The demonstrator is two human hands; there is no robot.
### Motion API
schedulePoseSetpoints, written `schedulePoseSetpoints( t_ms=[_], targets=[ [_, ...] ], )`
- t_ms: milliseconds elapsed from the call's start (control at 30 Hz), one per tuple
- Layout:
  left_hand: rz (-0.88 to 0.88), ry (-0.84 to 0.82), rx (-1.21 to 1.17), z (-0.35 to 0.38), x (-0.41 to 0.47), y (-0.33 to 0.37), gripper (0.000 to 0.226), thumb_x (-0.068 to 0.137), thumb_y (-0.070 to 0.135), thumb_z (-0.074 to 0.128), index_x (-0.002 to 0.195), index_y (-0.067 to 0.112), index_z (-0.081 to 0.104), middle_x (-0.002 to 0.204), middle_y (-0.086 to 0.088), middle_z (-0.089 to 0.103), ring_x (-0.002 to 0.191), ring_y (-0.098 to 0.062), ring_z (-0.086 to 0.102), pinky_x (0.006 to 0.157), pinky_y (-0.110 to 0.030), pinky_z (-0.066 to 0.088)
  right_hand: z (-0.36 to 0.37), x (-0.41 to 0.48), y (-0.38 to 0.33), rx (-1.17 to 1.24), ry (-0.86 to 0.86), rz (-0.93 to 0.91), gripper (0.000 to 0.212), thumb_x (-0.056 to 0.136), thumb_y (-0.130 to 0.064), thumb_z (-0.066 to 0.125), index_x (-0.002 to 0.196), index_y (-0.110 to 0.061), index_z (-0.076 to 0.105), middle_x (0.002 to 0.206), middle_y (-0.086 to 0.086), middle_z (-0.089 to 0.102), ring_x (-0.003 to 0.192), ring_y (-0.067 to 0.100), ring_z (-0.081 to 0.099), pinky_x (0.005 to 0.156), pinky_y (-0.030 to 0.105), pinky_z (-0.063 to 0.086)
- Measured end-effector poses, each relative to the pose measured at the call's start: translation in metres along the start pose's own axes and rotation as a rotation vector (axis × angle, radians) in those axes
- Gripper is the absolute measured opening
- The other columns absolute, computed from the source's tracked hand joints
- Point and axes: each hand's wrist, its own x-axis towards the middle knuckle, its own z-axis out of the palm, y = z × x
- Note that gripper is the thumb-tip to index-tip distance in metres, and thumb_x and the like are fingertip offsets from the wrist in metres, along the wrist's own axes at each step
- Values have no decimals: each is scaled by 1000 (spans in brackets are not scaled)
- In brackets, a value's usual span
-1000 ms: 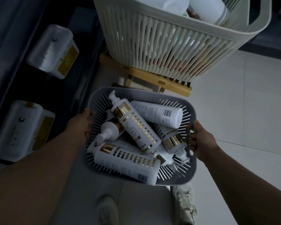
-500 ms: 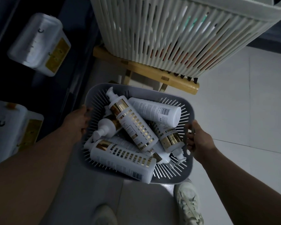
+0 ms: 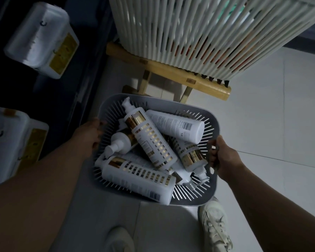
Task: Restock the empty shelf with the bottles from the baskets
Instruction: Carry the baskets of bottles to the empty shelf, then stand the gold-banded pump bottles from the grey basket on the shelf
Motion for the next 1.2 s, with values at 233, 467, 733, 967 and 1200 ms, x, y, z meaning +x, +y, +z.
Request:
schedulePoseSetpoints(
  t_ms=[233,467,733,967,1200],
  targets=[
    [100,247,151,8,-25,19,47,101,38,34,101,-1,62,101,-22,60,88,-34,59,71,-34,47,1,-28,-9,-753,176,-433,39,98,-35,48,123,-6,57,118,17,65,98,29,60,83,38,47],
    [538,148,289,38,-95,29,19,88,36,53,92,17,56,80,3,56,70,-12,54,56,-23,36,1,-68,-41,-1218,119,-1064,63,89,-45,59,144,-21,40,149,8,41,140,27,32,117,46,22],
    [296,-24,274,73,-85,11,54,83,41,70,123,12,50,121,-5,59,105,-24,61,84,-37,53,16,-66,-55,-1371,24,-1178,68,84,-39,67,143,-16,43,149,11,43,142,30,30,117,44,16],
    [183,-14,337,101,-44,3,63,87,40,67,136,5,48,134,-14,55,116,-30,56,83,-29,44,24,-39,-56,-1403,-58,-1205,68,86,-40,66,146,-20,40,151,7,41,143,27,27,117,41,14],
    [107,107,433,120,-31,1,99,75,44,77,147,2,23,143,-19,41,123,-30,49,80,-32,44,25,-22,-58,-1411,-101,-1208,65,86,-41,64,144,-23,41,148,4,43,141,25,30,117,40,15]
  ],
)
